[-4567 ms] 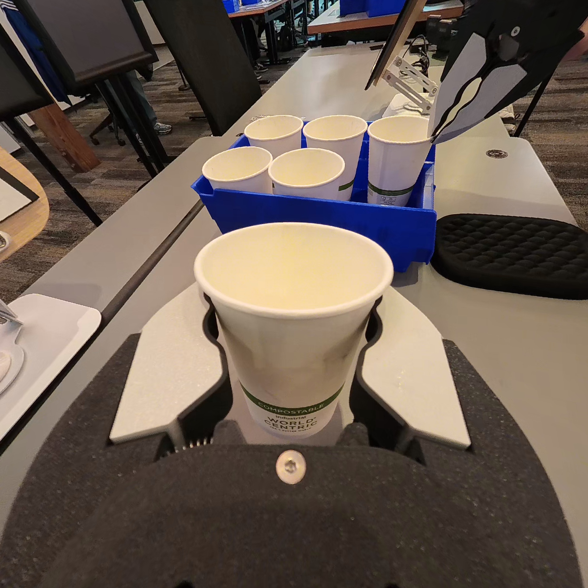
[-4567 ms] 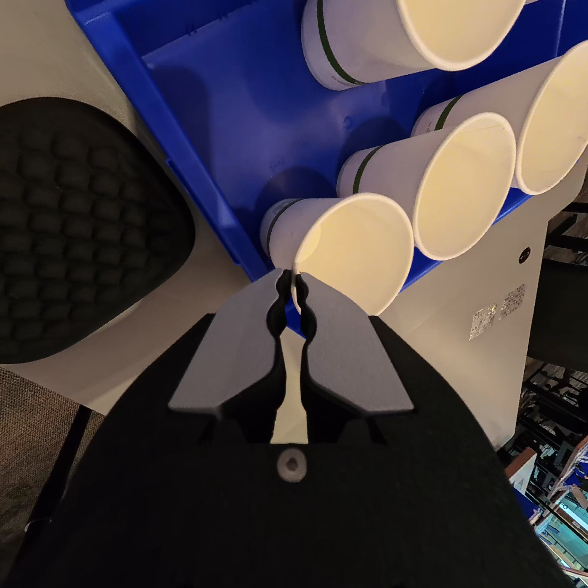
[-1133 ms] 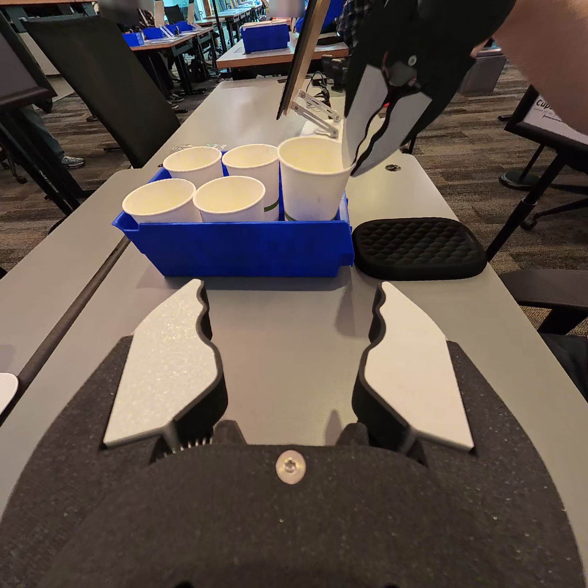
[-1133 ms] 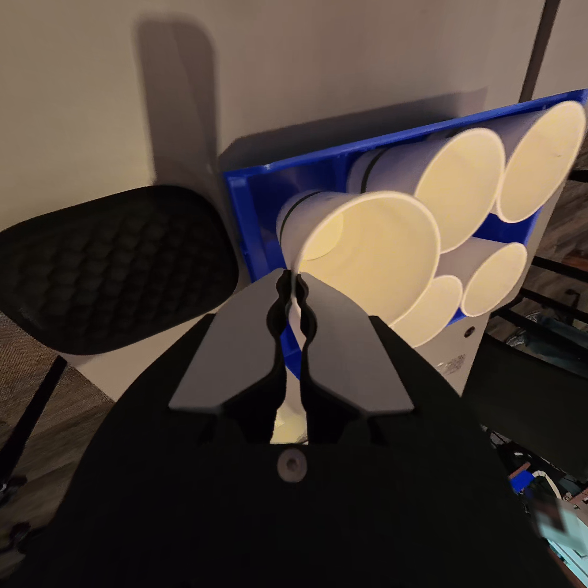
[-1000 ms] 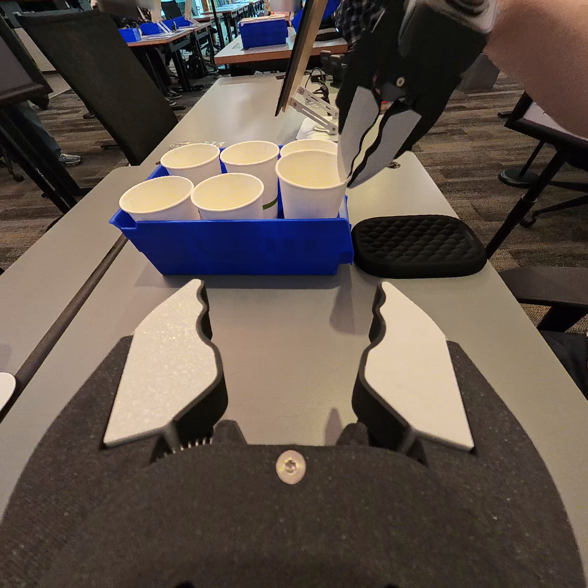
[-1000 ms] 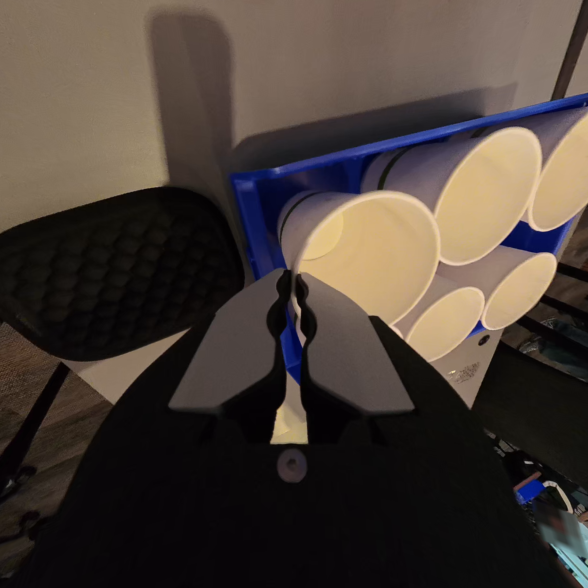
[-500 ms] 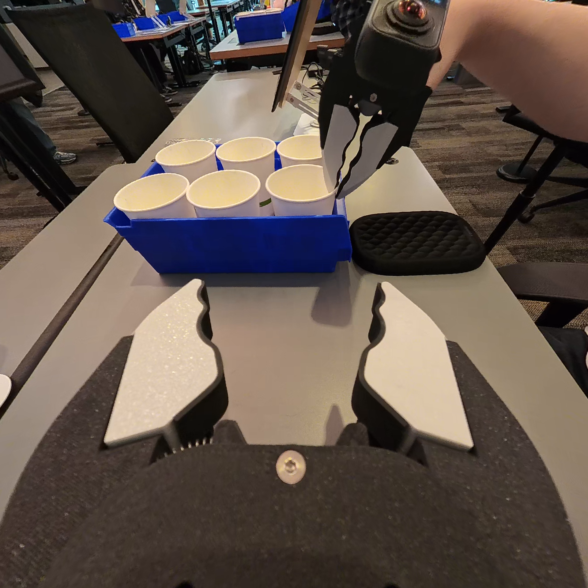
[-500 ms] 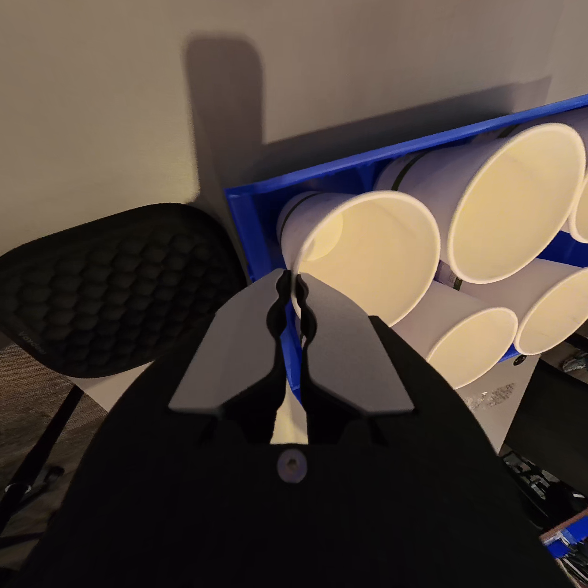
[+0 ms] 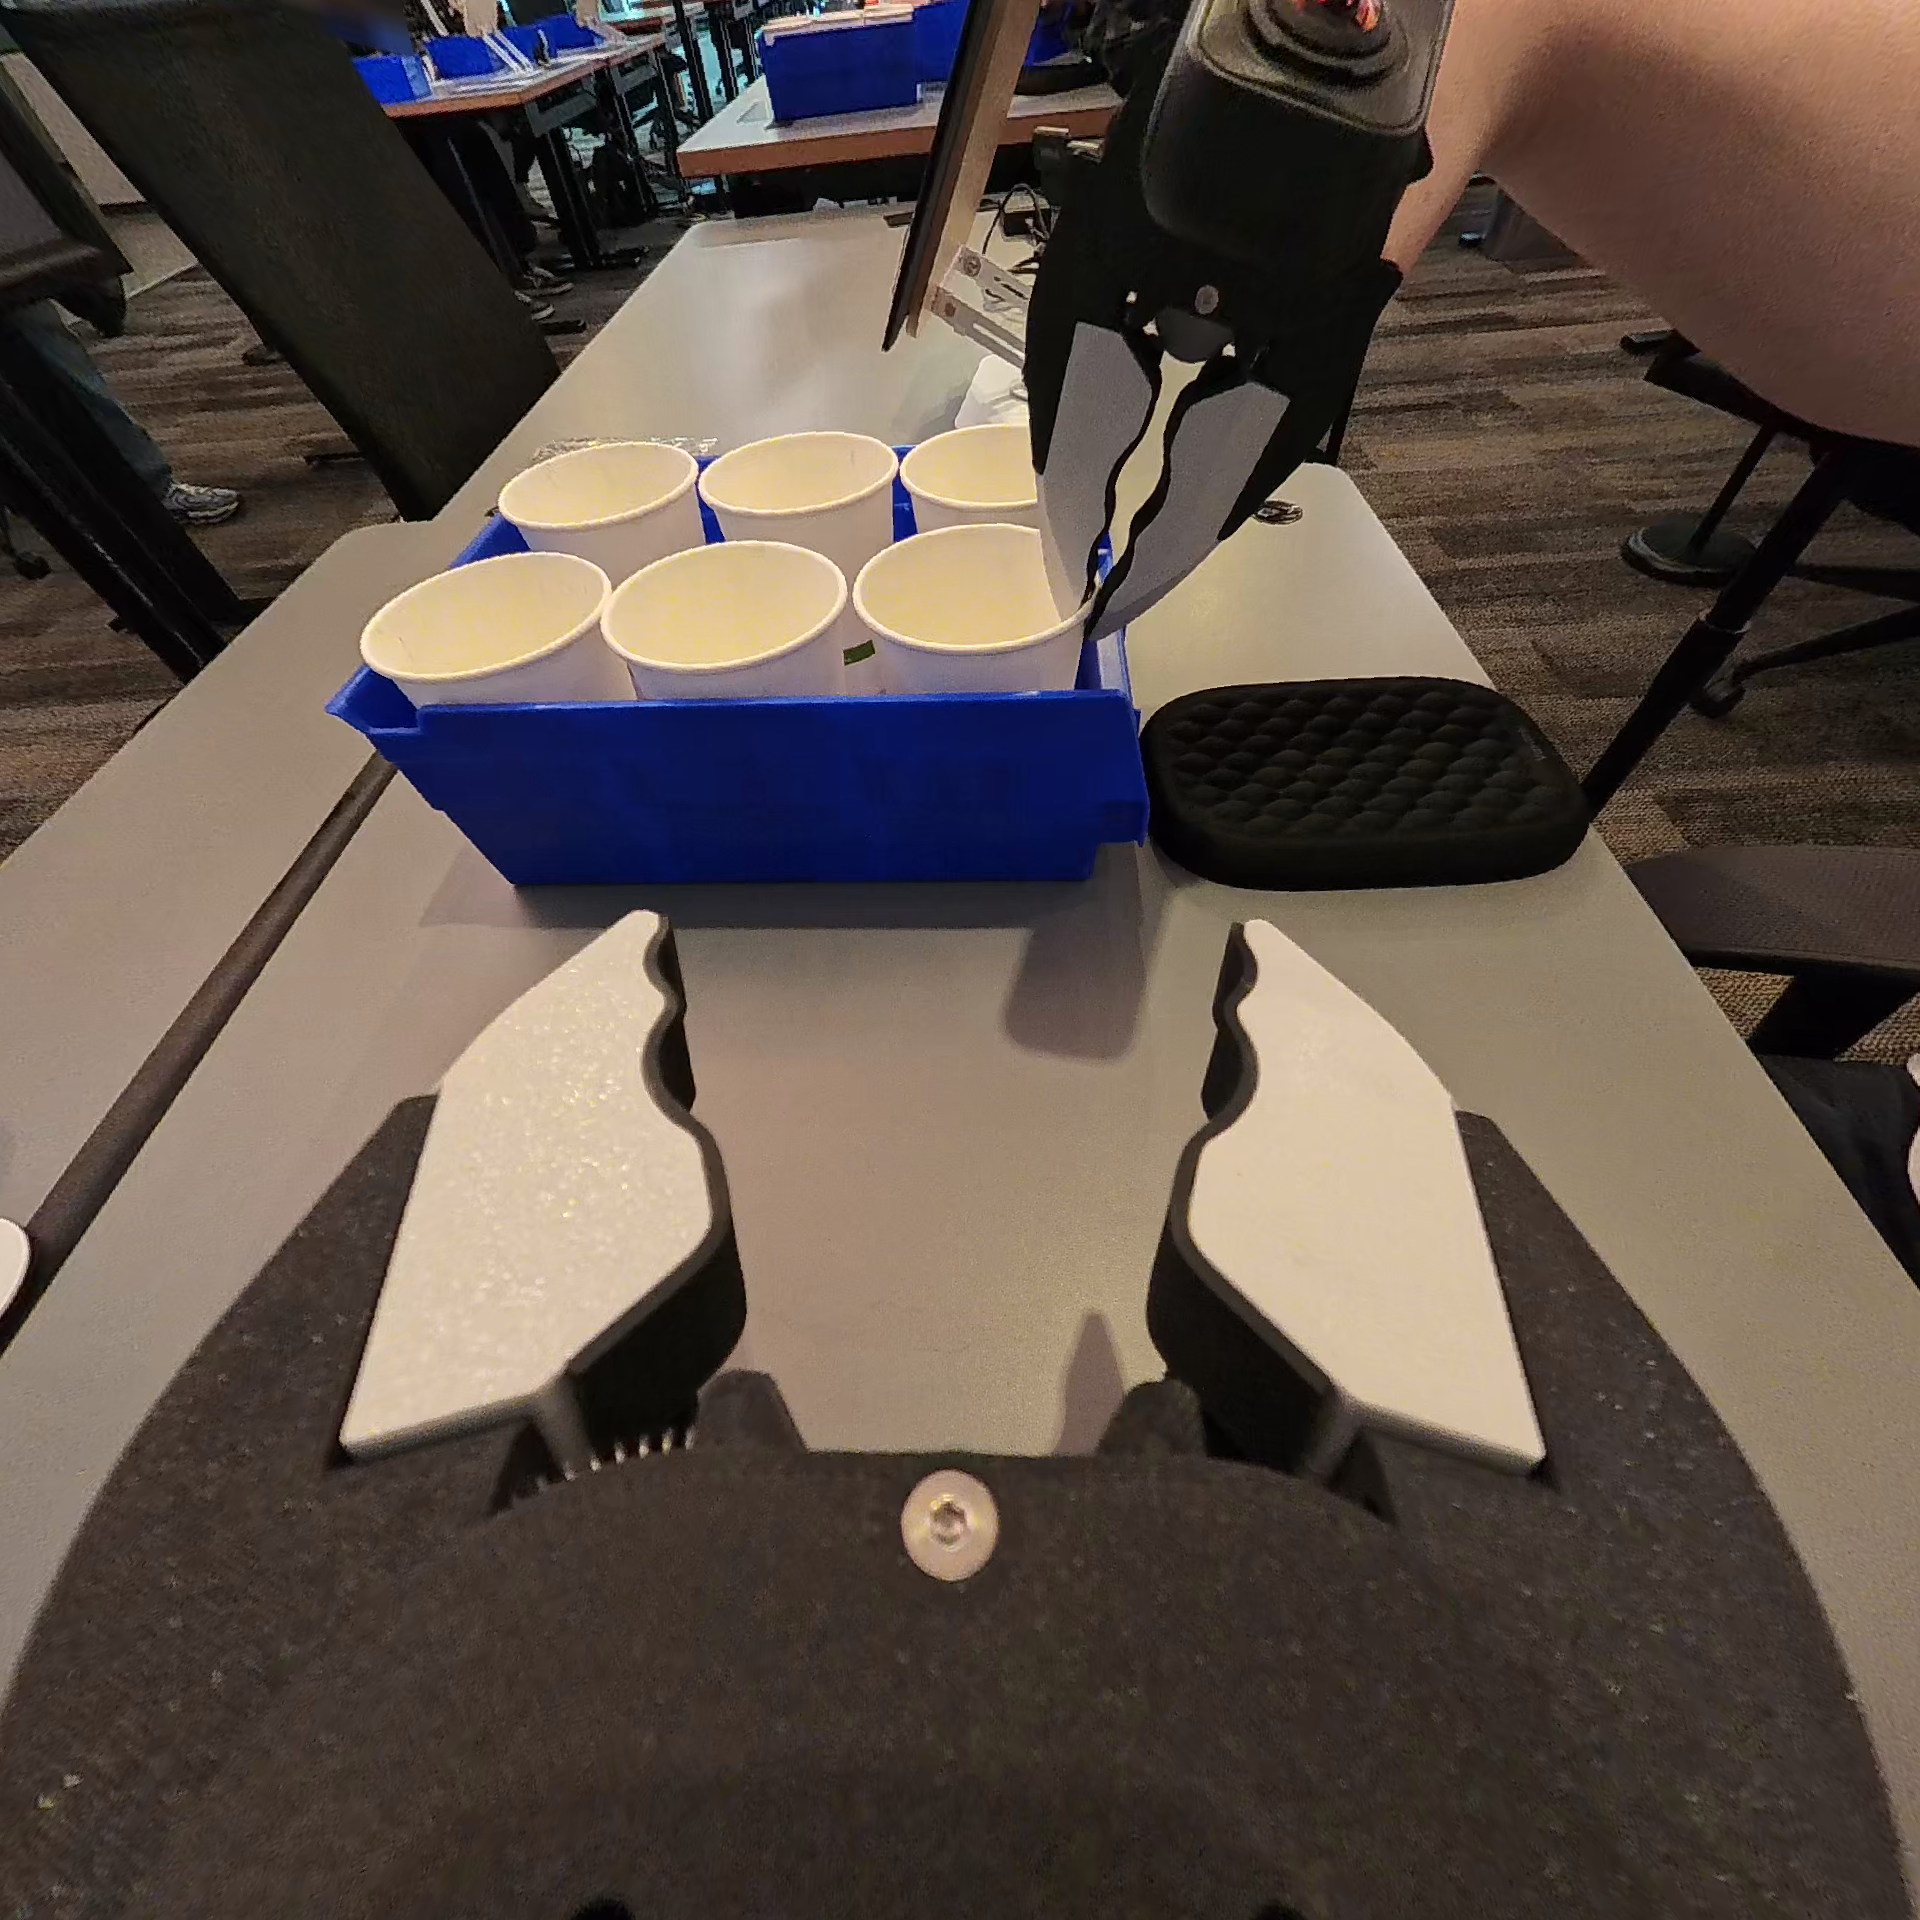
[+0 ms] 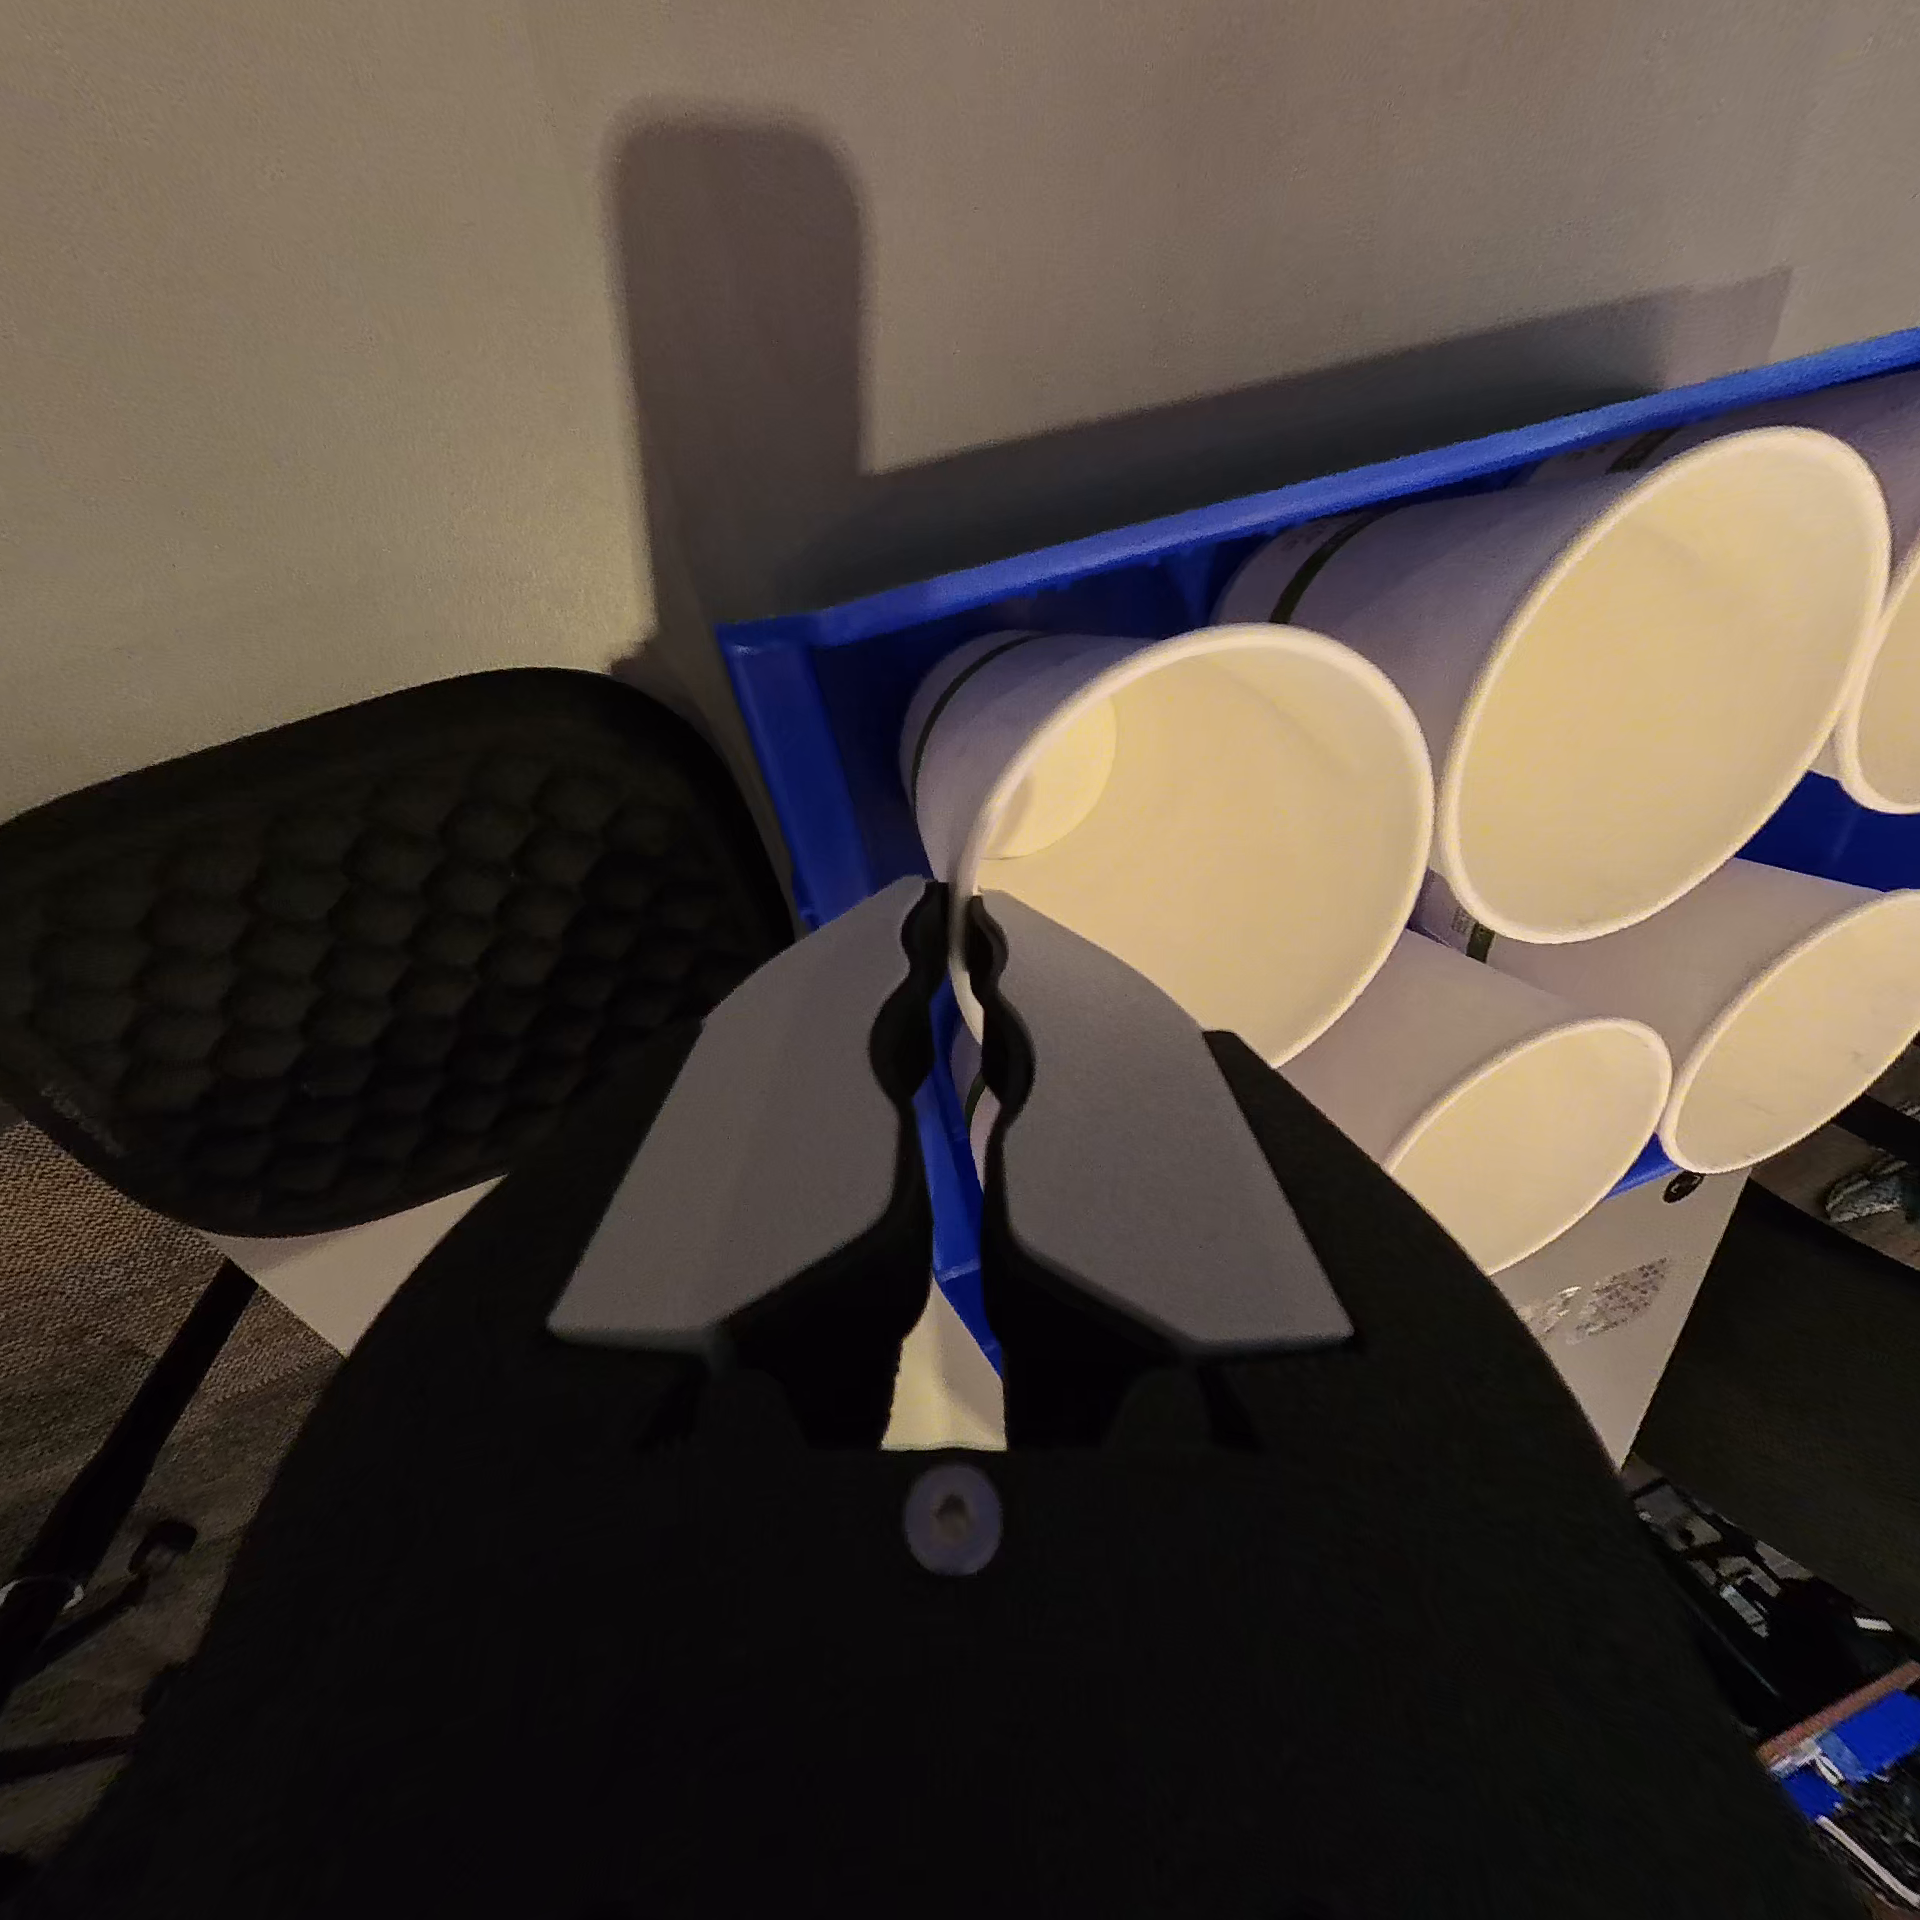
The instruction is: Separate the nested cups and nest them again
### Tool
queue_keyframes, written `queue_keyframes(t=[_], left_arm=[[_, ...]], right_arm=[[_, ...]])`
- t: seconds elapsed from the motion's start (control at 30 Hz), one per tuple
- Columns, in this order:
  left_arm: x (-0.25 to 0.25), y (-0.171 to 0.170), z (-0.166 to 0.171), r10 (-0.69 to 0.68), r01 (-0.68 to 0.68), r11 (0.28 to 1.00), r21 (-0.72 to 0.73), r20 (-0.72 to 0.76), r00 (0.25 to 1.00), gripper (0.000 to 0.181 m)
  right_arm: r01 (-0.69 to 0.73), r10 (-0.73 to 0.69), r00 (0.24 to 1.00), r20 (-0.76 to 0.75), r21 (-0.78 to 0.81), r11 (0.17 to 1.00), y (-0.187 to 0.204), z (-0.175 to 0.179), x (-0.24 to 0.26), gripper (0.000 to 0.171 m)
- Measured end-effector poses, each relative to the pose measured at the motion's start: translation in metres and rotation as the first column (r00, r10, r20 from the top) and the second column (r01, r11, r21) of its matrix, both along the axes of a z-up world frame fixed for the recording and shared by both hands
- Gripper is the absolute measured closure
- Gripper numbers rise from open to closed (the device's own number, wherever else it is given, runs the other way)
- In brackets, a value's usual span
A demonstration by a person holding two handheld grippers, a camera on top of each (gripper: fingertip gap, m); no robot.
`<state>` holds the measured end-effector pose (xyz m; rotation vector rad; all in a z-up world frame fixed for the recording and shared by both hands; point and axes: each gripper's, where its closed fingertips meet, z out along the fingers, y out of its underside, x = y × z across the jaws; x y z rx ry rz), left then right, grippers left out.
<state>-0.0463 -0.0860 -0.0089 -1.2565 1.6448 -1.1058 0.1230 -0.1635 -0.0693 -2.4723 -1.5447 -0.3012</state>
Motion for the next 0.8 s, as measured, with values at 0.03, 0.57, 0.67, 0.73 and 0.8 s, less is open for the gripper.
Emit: queue_keyframes(t=[0.03, 0.57, 0.67, 0.73, 0.8], left_arm=[[-0.0001, 0.0001, -0.0002, 0.001, -0.001, 1.0, 0.0, -0.001, 1.0, 0.084], [0.0004, 0.0001, -0.002, 0.002, -0.002, 1.0, 0.001, -0.007, 1.0, 0.084], [0.0005, 0.0001, -0.0023, 0.001, -0.001, 1.0, 0.001, -0.008, 1.0, 0.084], [0.0005, 0.0002, -0.0024, 0.002, -0.002, 1.0, 0.003, -0.009, 1.0, 0.084], [0.0005, 0.0002, -0.0025, 0.002, -0.002, 1.0, 0.004, -0.01, 1.0, 0.084]], right_arm=[[0.0, 0.0, 1.0, 0.0, 0.0, 1.0, 0.0, -0.0001, 0.0001, 0.168], [0.0, 0.0, 1.0, -0.02, 0.0, 1.0, -0.0003, -0.0022, -0.0021, 0.165], [0.001, -0.001, 1.0, -0.019, 0.003, 1.0, 0.0003, -0.0025, -0.0021, 0.163], [0.001, -0.001, 1.0, -0.025, 0.009, 1.0, 0.0008, -0.0011, -0.0029, 0.161], [-0.001, 0.002, 0.999, -0.039, 0.021, 1.0, 0.0013, 0.0028, -0.0053, 0.158]])
